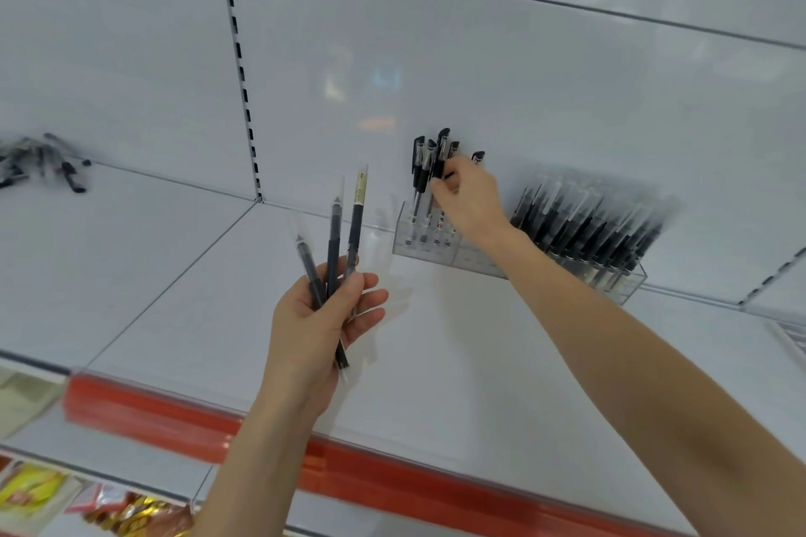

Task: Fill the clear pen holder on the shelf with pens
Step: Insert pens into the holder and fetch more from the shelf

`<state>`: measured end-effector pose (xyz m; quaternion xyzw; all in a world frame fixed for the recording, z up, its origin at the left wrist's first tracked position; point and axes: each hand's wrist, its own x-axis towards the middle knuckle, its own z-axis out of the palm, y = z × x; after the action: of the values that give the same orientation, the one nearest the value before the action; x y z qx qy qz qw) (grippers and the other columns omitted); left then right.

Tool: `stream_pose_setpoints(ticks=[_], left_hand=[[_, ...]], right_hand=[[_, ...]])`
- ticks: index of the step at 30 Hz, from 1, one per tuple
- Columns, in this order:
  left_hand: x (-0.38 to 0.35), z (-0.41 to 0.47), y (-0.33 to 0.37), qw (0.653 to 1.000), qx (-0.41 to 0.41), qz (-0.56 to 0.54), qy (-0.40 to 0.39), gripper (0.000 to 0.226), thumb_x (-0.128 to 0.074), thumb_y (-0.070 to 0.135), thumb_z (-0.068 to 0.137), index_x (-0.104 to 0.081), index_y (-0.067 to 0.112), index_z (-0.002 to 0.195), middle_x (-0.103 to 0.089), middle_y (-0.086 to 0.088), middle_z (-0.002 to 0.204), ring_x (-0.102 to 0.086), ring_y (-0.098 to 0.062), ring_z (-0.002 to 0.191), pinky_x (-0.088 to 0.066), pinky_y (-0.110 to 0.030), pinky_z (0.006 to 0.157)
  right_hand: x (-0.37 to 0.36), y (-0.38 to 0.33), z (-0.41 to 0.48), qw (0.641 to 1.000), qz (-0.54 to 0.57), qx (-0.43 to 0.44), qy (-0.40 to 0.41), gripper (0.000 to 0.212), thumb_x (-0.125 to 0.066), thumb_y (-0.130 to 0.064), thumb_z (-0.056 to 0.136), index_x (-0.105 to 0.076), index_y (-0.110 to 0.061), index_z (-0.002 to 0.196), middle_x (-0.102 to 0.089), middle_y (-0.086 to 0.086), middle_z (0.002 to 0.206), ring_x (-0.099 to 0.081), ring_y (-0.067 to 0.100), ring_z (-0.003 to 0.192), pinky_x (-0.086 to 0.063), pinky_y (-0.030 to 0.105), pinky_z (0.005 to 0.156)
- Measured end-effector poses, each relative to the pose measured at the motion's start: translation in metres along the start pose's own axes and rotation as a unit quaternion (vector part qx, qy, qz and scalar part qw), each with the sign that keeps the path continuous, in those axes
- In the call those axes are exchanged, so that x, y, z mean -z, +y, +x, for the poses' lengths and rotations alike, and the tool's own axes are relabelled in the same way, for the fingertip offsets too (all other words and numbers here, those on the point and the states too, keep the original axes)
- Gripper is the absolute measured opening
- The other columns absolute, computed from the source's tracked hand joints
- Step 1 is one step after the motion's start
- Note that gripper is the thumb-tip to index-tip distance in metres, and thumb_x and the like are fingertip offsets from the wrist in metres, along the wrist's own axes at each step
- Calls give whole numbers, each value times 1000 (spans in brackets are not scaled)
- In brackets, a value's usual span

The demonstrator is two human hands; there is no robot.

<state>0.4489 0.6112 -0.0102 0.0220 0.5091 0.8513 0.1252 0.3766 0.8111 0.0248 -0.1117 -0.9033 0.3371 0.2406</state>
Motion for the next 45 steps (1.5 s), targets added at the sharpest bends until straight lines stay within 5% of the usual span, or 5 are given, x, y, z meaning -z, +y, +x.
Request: stream_pose_setpoints(ticks=[14, 21, 32, 38, 45], left_hand=[[-3, 2, 0, 1000, 12, -21, 14, 13, -60, 7, 85, -60, 4, 98, -67, -5, 69, -70, -15, 63, -55, -18, 54], [-9, 0, -1, 1000, 17, -2, -20, 11, -60, 13, 85, -62, 5, 92, -73, -5, 69, -70, -12, 62, -53, -16, 51], [-29, -4, -3, 997, 16, 38, -66, 22, -53, 25, 89, -64, 6, 90, -70, -3, 65, -60, -7, 48, -46, -16, 42], [-26, -1, -11, 994, 22, 81, -67, 21, -50, 22, 93, -61, 3, 95, -40, -1, 62, -35, -6, 38, -28, -16, 32], [-26, -2, -14, 991, 21, 104, -81, 23, -54, 22, 90, -56, 1, 100, -39, 0, 61, -33, -5, 37, -25, -17, 32]], right_hand=[[-1, 5, -9, 999, -39, -14, -10, 22, -56, -18, 89, -57, 1, 101, -66, 19, 92, -60, 32, 89, -49, 43, 86], [25, -25, -49, 985, 169, 43, 12, 9, -57, -13, 88, -64, -11, 85, -67, -1, 76, -65, 9, 70, -54, 22, 69], [33, 3, -78, 908, -182, 373, 55, 22, -57, -20, 83, -68, -3, 89, -62, 15, 87, -58, 27, 78, -48, 28, 65], [86, -10, -55, 992, 13, 86, 91, 24, -58, -10, 87, -49, -9, 109, -56, -12, 83, -56, -2, 72, -50, 12, 67], [115, 6, -18, 996, -30, -15, 88, 28, -54, -15, 87, -43, -6, 111, -58, 5, 88, -60, 22, 85, -48, 24, 71]])
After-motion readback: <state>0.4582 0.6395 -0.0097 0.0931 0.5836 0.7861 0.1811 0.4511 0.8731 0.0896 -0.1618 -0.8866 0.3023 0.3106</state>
